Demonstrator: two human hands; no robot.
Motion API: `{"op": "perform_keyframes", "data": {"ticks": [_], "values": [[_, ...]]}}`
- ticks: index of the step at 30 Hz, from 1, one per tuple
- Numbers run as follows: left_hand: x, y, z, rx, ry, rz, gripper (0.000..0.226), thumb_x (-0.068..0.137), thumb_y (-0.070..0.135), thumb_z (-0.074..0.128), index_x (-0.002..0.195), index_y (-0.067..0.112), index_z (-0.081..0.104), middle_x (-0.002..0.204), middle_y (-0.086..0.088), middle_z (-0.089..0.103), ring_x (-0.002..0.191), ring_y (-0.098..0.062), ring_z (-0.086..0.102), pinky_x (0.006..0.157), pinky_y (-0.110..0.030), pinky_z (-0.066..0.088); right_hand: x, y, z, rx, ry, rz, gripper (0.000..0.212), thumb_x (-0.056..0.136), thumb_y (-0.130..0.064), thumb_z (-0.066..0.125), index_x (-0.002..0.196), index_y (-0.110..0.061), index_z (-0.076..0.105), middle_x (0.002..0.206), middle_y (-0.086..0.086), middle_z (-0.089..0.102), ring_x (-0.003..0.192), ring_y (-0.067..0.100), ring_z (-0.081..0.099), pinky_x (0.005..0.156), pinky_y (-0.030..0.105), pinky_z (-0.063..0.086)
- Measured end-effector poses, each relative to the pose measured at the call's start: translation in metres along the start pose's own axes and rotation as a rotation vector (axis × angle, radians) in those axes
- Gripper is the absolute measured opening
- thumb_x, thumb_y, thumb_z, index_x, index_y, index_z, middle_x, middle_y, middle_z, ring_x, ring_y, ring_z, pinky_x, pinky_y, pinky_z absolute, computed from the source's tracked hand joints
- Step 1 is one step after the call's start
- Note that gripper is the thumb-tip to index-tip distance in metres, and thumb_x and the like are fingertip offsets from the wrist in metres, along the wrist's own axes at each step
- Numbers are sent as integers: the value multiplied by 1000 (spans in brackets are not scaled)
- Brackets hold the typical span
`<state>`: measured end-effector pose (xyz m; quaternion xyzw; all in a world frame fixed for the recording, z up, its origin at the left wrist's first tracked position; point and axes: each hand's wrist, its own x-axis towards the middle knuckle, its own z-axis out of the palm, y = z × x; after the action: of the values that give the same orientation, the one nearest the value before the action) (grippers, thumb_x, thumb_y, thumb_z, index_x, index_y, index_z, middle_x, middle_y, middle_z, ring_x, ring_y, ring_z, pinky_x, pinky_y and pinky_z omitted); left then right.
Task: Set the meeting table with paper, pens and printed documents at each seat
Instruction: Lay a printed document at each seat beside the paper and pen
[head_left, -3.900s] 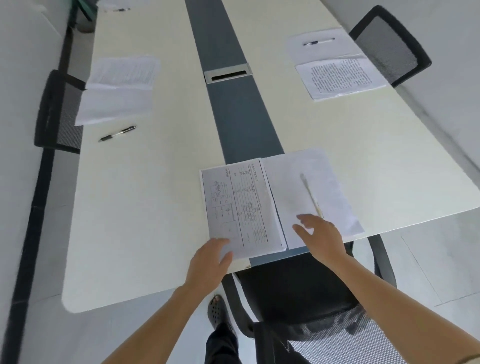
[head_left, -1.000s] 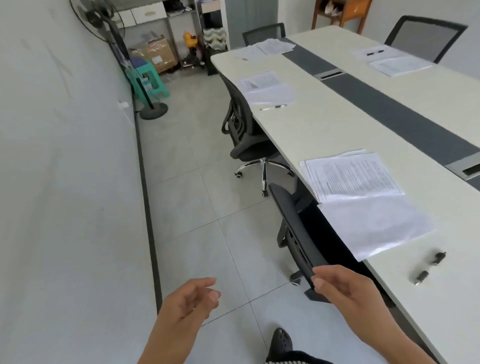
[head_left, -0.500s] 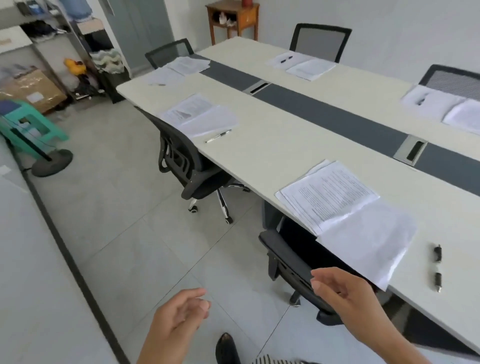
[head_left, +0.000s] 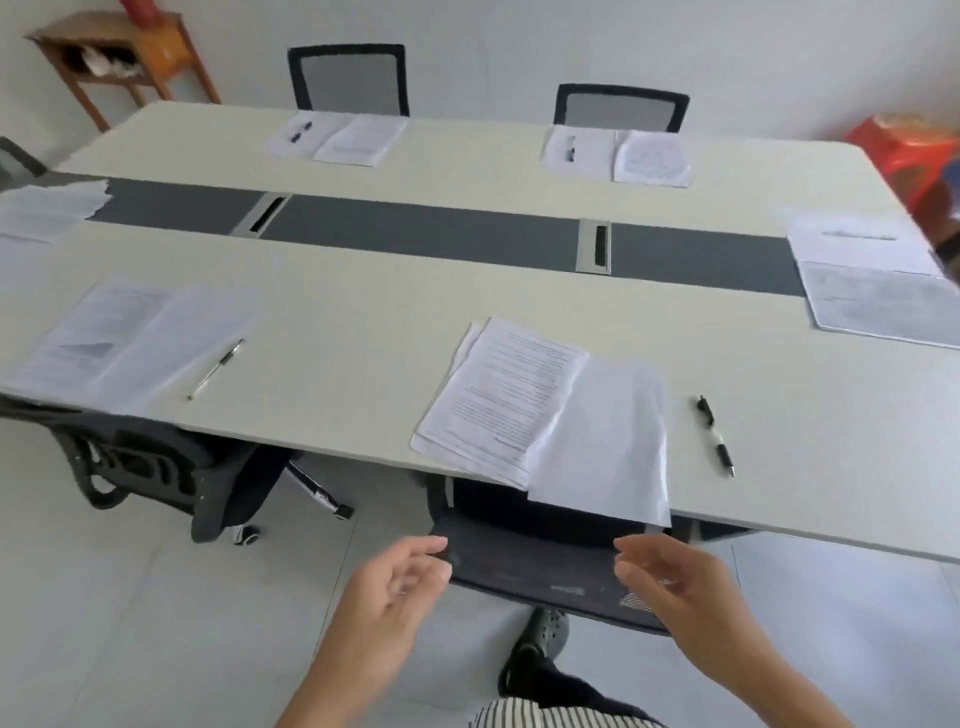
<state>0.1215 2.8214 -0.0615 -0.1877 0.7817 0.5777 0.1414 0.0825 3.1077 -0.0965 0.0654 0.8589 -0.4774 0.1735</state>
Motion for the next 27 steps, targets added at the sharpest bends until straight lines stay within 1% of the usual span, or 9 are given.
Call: {"op": "perform_keyframes", "data": {"ticks": [2,4,6,8,10,12,17,21,27], "values": [[24,10,8,50,-33,-9,16,88,25,67,103,30,67,92,5,75,88,-3,69,84,-24,52,26,6,-5,0,24,42,18,86,-25,72,91,-41,68,80,-23,73,68,-2,68,63,18,53],[49,20,13,122,-46,7,16,88,19,66,101,28,67,88,5,74,86,-4,70,77,-16,51,58,12,-6,-68,55,49,15,86,-30,70,95,-41,67,82,-21,73,75,-5,66,76,25,56],[80,25,23,223,-44,32,14,89,20,65,101,28,66,86,4,72,84,0,67,71,-7,47,95,18,-5,-219,70,17,23,89,-37,64,112,-37,66,101,-21,67,87,-4,62,83,23,51],[112,25,35,350,-51,57,15,90,24,62,104,30,63,97,9,68,89,2,63,71,-6,45,132,27,-2,-405,39,-20,38,93,-41,56,130,-33,56,129,-13,56,113,8,56,90,26,48],[143,19,49,488,-63,100,21,92,27,59,113,31,60,111,11,61,101,-1,58,79,-9,42,164,39,5,-543,-32,-17,51,95,-42,51,144,-31,39,154,-2,35,140,19,34,105,37,42],[172,11,63,634,-89,142,32,94,28,56,126,24,56,124,9,53,114,-5,51,92,-17,39,189,50,13,-626,-111,17,62,96,-43,48,151,-30,23,163,6,13,150,27,12,115,45,30],[238,-5,92,981,-182,145,53,97,28,47,147,22,33,158,-5,19,144,-21,20,113,-38,32,223,78,11,-798,-196,21,67,96,-49,44,153,-32,14,165,5,-4,152,28,-6,121,47,11],[264,-17,99,1153,-271,80,59,98,31,43,152,25,19,161,-9,1,148,-26,5,114,-41,28,226,95,-12,-798,-156,67,67,94,-49,47,153,-34,18,165,2,-3,152,25,-5,120,46,12],[261,-30,105,1227,-298,61,63,98,34,42,152,26,12,161,-13,-3,148,-30,3,113,-41,32,230,108,-42,-806,-136,106,67,93,-49,51,151,-36,21,165,0,0,152,23,-3,120,45,15]]}}
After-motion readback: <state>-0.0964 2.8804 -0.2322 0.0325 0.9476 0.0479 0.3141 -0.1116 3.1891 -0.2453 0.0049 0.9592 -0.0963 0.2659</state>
